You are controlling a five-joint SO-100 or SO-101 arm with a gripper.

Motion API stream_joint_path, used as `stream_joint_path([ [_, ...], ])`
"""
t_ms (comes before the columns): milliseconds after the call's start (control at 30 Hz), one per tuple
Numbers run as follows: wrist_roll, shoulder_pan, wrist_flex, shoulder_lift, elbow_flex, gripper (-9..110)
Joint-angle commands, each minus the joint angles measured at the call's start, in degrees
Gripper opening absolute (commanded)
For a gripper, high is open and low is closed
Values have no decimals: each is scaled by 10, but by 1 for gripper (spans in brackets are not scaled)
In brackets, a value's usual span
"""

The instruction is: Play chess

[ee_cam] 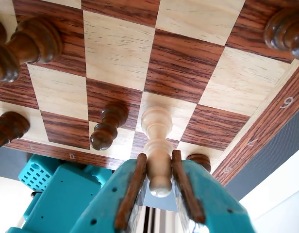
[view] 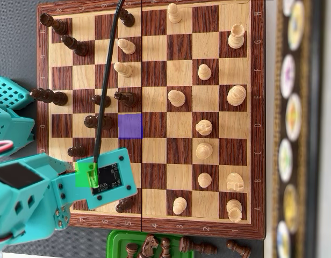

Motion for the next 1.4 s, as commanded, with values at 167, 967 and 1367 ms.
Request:
stream_joint_path([
  [167,-4,4,1,19,-2,7],
  [967,-2,-2,1,23,-7,12],
  [1367,0,2,0,22,-11,14],
])
